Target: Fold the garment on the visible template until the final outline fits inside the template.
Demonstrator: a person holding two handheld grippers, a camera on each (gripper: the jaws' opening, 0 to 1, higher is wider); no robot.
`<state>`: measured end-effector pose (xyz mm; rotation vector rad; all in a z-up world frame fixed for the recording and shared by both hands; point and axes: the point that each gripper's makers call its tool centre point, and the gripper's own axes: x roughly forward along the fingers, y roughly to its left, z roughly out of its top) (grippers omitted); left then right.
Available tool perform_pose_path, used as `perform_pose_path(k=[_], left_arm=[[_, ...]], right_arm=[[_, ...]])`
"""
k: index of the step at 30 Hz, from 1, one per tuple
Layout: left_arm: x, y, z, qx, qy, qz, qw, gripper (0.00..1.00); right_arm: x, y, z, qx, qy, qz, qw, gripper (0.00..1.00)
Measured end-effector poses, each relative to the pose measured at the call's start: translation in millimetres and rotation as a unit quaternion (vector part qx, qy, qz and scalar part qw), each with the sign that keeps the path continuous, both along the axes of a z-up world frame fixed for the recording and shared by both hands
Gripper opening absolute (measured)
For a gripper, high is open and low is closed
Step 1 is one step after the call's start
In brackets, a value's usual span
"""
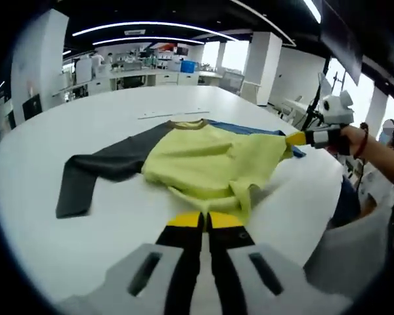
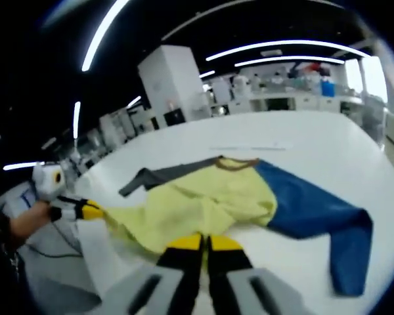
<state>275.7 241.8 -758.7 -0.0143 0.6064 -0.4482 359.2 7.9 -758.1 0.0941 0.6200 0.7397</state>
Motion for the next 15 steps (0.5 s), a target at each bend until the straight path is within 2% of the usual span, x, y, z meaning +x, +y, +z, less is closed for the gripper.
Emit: perform_pose_path(k=[7,15], left_arm=[[-11.7,8.6,8.7,-0.005,-0.002,0.008,1.0,0.0],[-28.3,16.4,7.1,-0.002,0.009,0.013,0.9999,0.0]], right_arm=[[-20.0,-14.7,7.2,0.025,0.012,-0.016,0.9995,0.0],[-40.0,-23.0,5.5,0.008,0.016,-0.011,0.9998,0.0]])
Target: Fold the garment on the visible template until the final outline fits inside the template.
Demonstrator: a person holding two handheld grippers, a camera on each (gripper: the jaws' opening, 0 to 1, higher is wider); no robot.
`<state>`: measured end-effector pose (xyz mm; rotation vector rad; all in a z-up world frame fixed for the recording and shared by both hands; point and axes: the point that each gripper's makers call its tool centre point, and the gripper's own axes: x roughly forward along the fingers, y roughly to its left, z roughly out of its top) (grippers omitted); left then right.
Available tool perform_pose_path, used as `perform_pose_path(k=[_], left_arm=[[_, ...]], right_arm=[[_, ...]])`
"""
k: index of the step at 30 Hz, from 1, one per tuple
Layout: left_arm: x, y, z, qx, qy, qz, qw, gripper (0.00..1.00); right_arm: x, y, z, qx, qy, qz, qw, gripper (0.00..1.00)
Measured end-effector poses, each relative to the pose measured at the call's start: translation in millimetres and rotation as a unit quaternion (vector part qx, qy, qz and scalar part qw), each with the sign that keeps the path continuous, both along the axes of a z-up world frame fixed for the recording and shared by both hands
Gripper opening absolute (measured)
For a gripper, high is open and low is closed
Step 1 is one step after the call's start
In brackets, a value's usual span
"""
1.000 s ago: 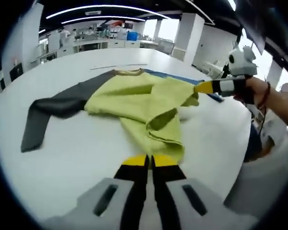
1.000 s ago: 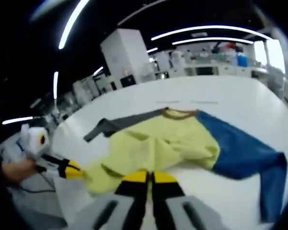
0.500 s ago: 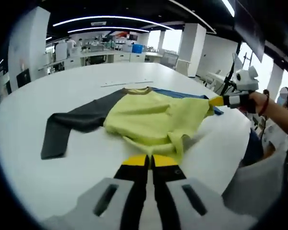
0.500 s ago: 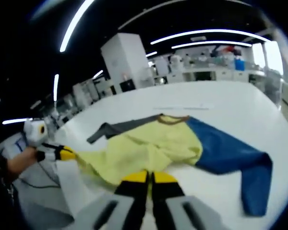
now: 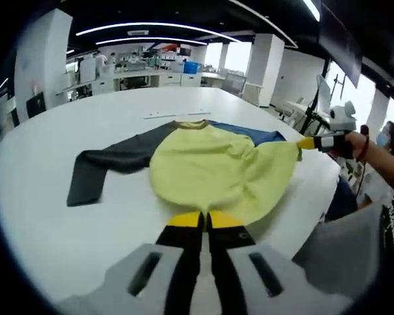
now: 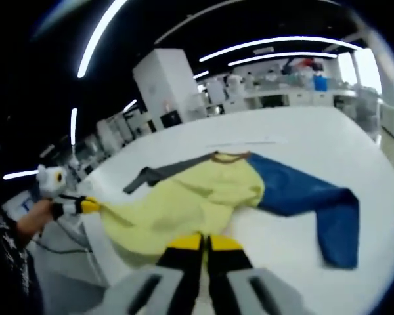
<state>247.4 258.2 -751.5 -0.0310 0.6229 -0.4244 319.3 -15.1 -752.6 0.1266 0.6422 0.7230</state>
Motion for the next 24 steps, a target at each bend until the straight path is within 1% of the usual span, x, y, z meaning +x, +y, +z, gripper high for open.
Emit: perform_pose_path(k=[2,6,8,10,14,18,24], left_arm=[[-4.9,0.2,-0.7,-0.001,0.003,0.006,1.0,0.0],[-9.6,9.1,-4.0,-0.005,0.015,0.019,0.9997,0.0],[-13.6,13.8,-6.7,-0.005,0.021,0.013,0.9997,0.0],[-16.3,9.8,-7.7,0.002,0.027,0.006,0.9996,0.0],[-24.0,9.0,-11.2,0.012,0.037,-0.004,0.9992,0.0],[-29.0,13.3,-18.8,0.016,0.049,-0.008,0.9986,0.0],[-37.7,15.4,-31.0,0.03,0.069,-0.013,0.9971,0.0]], right_arm=[[-4.6,-1.3,-0.3,-0.008,-0.001,0.006,1.0,0.0],[-14.3,-2.8,-2.1,-0.023,-0.005,0.016,0.9996,0.0],[-18.7,-3.9,-3.6,-0.029,-0.006,0.02,0.9994,0.0],[-22.3,-5.0,-5.4,-0.039,-0.008,0.024,0.9989,0.0],[-30.0,-7.7,-10.1,-0.07,-0.015,0.038,0.9967,0.0],[-39.7,-6.1,-13.7,-0.074,-0.014,0.047,0.9961,0.0],[-54.7,-7.6,-29.0,-0.119,-0.018,0.072,0.9901,0.0]])
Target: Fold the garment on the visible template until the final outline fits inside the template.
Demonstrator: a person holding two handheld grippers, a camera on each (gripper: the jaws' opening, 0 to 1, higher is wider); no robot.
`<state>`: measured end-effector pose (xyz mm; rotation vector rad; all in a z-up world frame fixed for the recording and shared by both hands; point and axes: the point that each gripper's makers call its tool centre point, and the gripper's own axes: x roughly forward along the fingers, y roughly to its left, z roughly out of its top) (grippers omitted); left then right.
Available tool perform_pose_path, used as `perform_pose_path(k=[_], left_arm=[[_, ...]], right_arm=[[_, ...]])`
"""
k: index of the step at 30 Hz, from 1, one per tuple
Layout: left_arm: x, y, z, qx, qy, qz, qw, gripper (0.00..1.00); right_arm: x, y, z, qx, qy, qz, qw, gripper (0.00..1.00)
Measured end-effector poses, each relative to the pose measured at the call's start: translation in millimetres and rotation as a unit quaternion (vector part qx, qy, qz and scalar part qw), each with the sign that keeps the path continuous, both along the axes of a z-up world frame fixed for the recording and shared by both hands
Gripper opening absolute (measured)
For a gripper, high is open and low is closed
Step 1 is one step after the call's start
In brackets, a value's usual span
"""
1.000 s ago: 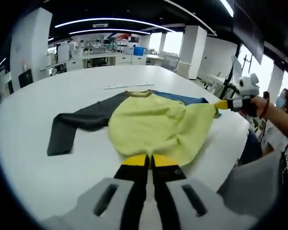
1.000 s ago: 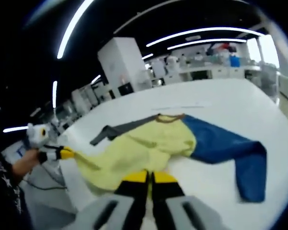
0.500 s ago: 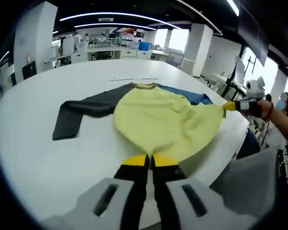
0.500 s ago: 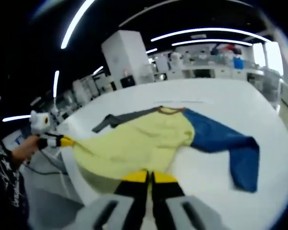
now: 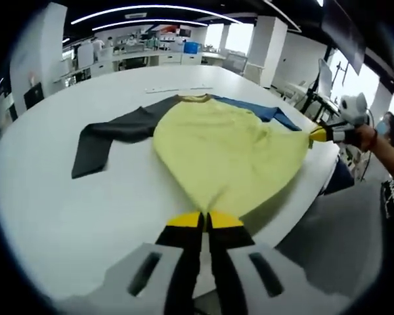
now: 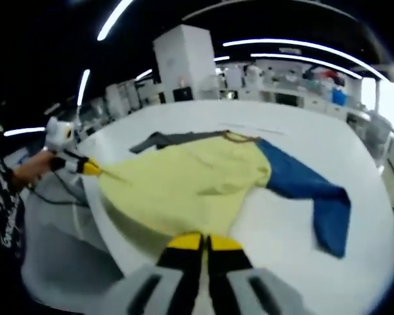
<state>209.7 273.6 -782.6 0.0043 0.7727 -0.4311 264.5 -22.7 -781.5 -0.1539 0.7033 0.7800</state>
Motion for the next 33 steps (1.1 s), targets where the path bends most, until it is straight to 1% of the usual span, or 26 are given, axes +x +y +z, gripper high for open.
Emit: perform_pose_path(k=[1,5,7,11,13,17,18,21,22,25,28,32,33], left_arm=[[-0.2,1.6,-1.9,-0.001,0.002,0.001,1.0,0.0],[-1.7,0.7,-2.7,-0.007,0.004,0.004,1.0,0.0],[-1.9,1.2,-3.3,-0.008,0.005,0.004,0.9999,0.0],[-2.4,1.2,-3.7,-0.009,0.004,0.001,1.0,0.0],[-2.6,2.1,-4.2,-0.008,0.005,-0.001,1.0,0.0],[-3.4,4.0,-5.3,-0.008,0.006,0.0,0.9999,0.0],[-3.6,4.9,-6.2,-0.008,0.007,0.0,0.9999,0.0],[-3.5,6.8,-8.0,-0.008,0.008,0.0,0.9999,0.0],[-3.5,7.1,-8.6,-0.008,0.009,0.0,0.9999,0.0],[-3.4,6.9,-8.1,-0.008,0.01,-0.001,0.9999,0.0],[-3.2,6.8,-8.3,-0.009,0.01,-0.001,0.9999,0.0],[-3.9,7.0,-10.7,-0.01,0.013,0.002,0.9999,0.0],[-4.3,6.7,-11.6,-0.01,0.014,0.002,0.9998,0.0]], right_arm=[[-3.5,0.0,-4.5,-0.014,-0.001,0.01,0.9999,0.0],[-16.9,6.4,-14.8,-0.031,0.0,0.025,0.9992,0.0],[-20.8,6.1,-23.6,-0.038,0.007,0.029,0.9988,0.0],[-27.3,7.8,-33.8,-0.055,0.007,0.039,0.9977,0.0],[-30.1,7.7,-41.6,-0.06,0.014,0.041,0.9973,0.0],[-36.8,12.6,-45.6,-0.056,0.021,0.042,0.9973,0.0],[-37.1,12.0,-50.1,-0.056,0.024,0.04,0.9973,0.0],[-38.8,13.1,-55.4,-0.057,0.027,0.039,0.9972,0.0],[-38.4,11.6,-61.0,-0.059,0.03,0.038,0.9971,0.0],[-39.3,9.5,-69.0,-0.066,0.036,0.035,0.9966,0.0],[-40.1,10.9,-64.6,-0.059,0.034,0.029,0.9973,0.0],[-39.6,10.5,-63.8,-0.048,0.041,0.022,0.9978,0.0],[-39.7,10.4,-63.3,-0.043,0.048,0.017,0.9978,0.0]])
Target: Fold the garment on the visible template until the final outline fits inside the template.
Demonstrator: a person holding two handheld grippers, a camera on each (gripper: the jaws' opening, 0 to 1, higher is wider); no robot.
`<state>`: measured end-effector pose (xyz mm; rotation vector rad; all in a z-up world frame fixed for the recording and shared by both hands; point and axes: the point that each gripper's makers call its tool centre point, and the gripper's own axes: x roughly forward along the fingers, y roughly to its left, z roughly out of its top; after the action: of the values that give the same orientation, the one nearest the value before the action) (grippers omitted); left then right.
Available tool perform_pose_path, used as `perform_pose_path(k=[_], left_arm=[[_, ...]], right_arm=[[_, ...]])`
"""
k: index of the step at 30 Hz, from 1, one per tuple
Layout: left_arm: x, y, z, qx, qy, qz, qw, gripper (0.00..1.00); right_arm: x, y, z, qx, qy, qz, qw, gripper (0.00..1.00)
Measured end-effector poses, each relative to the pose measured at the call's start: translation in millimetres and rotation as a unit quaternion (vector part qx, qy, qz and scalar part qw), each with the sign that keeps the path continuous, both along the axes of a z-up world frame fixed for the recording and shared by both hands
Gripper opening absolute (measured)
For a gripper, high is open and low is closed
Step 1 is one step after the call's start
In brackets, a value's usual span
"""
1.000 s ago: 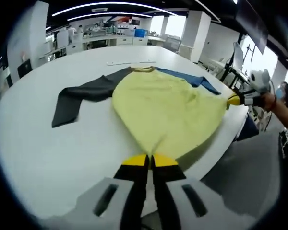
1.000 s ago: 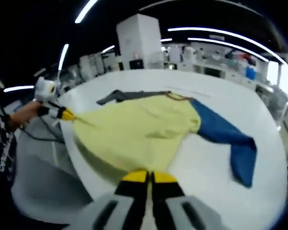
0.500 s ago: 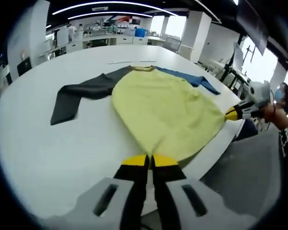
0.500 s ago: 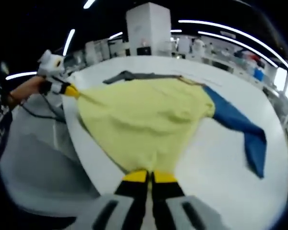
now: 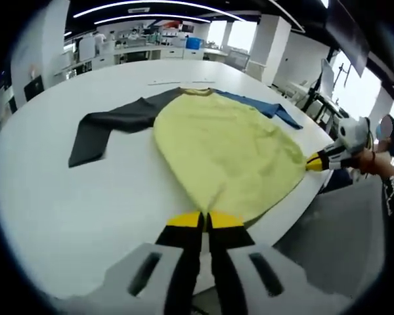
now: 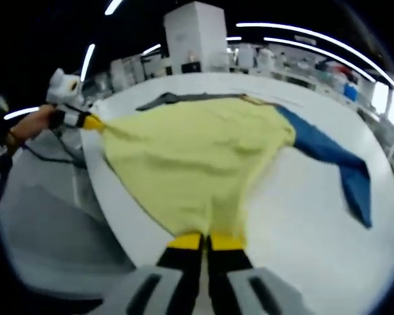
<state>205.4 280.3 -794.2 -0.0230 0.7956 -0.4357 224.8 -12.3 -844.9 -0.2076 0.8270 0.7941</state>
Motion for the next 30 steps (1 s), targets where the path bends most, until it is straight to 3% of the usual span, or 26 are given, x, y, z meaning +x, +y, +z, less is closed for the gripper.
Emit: perform_pose_path(k=[2,6,13,22,26,27,28,30], left_arm=[[-0.2,-0.1,-0.4,0.0,0.001,0.001,1.0,0.0],[0.2,1.2,-1.3,-0.001,0.001,0.003,1.0,0.0],[0.7,0.9,-3.1,0.002,0.006,0.001,1.0,0.0],[0.8,2.3,-7.0,0.004,0.011,0.001,0.9999,0.0],[-0.3,4.5,-9.4,0.007,0.015,0.001,0.9999,0.0],[-0.5,5.1,-9.9,0.007,0.015,0.001,0.9999,0.0],[-0.6,5.4,-9.8,0.008,0.016,0.001,0.9998,0.0],[-1.8,5.5,-10.2,0.009,0.018,0.001,0.9998,0.0]], right_arm=[[-0.6,2.3,5.4,0.027,0.019,-0.021,0.9992,0.04],[5.2,-8.5,19.2,0.042,0.018,-0.054,0.9975,0.14],[15.9,-26.0,25.9,0.037,0.01,-0.082,0.996,0.17],[18.5,-43.1,6.1,-0.005,0.024,-0.103,0.9944,0.09],[18.6,-41.8,-1.5,0.0,0.043,-0.107,0.9933,0.09],[26.9,-36.7,5.7,0.018,0.02,-0.108,0.9938,0.06],[21.8,-41.2,5.0,0.006,0.038,-0.114,0.9928,0.05],[27.4,-44.3,2.4,0.003,0.039,-0.117,0.9924,0.03]])
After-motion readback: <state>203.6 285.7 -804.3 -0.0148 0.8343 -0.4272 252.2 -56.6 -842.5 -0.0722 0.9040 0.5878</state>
